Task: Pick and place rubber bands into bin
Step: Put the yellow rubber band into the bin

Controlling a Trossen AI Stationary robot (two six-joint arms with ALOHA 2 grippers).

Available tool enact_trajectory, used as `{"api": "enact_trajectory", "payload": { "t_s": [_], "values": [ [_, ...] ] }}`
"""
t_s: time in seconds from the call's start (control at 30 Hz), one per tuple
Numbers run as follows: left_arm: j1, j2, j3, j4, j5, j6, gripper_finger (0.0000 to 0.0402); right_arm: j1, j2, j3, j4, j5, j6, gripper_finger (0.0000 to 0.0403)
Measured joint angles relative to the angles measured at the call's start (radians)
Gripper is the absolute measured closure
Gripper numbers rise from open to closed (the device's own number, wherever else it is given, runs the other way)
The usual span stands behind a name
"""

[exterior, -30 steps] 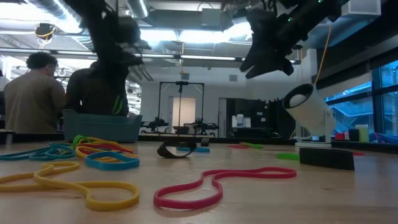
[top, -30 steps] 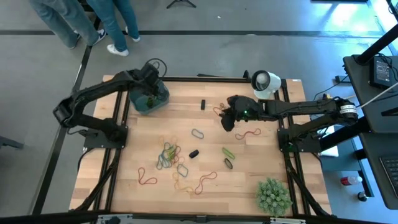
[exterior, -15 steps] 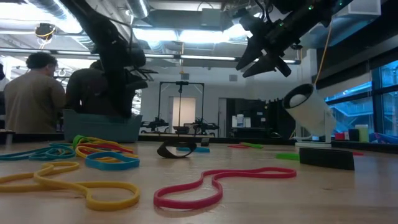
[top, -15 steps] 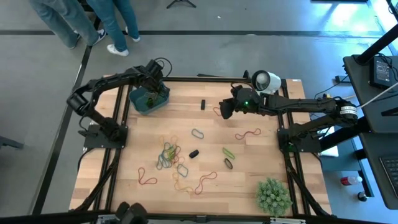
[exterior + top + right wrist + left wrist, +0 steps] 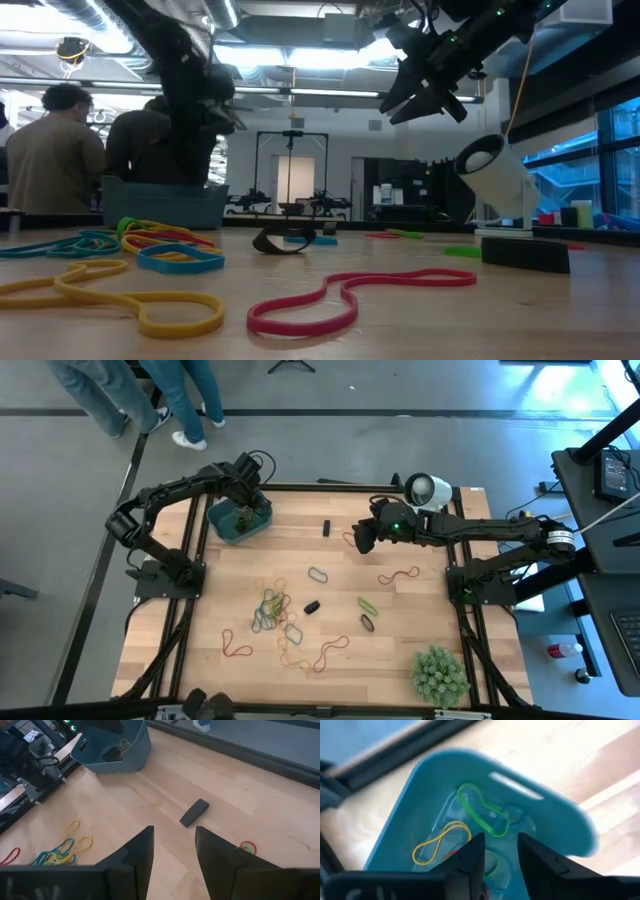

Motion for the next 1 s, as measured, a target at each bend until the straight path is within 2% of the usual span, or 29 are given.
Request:
{"api": "enact_trajectory", "payload": {
  "t_s": [0.17, 0.27, 0.4, 0.67, 0.8, 1.0],
  "values": [
    [-0.158, -0.123, 0.003, 0.004, -0.137, -0.05, 0.0348, 0.003, 0.0, 0.0, -0.047, -0.078, -0.01, 0.0256],
    [-0.265, -0.183, 0.003, 0.006, -0.158, -0.106, 0.0388, 0.004, 0.0, 0.0, -0.087, -0.171, -0.048, 0.0256],
    [-0.419, -0.201, 0.003, -0.004, -0.185, -0.273, 0.0399, 0.02, 0.0, 0.0, -0.101, -0.268, -0.103, 0.0256],
    [-0.718, -0.119, 0.004, -0.039, -0.312, -0.648, 0.0399, 0.096, 0.0, 0.0, -0.227, -0.271, -0.158, 0.0256],
    [-0.83, -0.061, 0.003, -0.054, -0.326, -0.82, 0.0398, 0.154, 0.0, 0.0, -0.32, -0.266, -0.181, 0.0256],
    [-0.934, 0.032, 0.003, -0.048, -0.32, -1.009, 0.0398, 0.254, -0.035, -0.115, -0.202, -0.237, -0.151, 0.0256]
  ]
}}
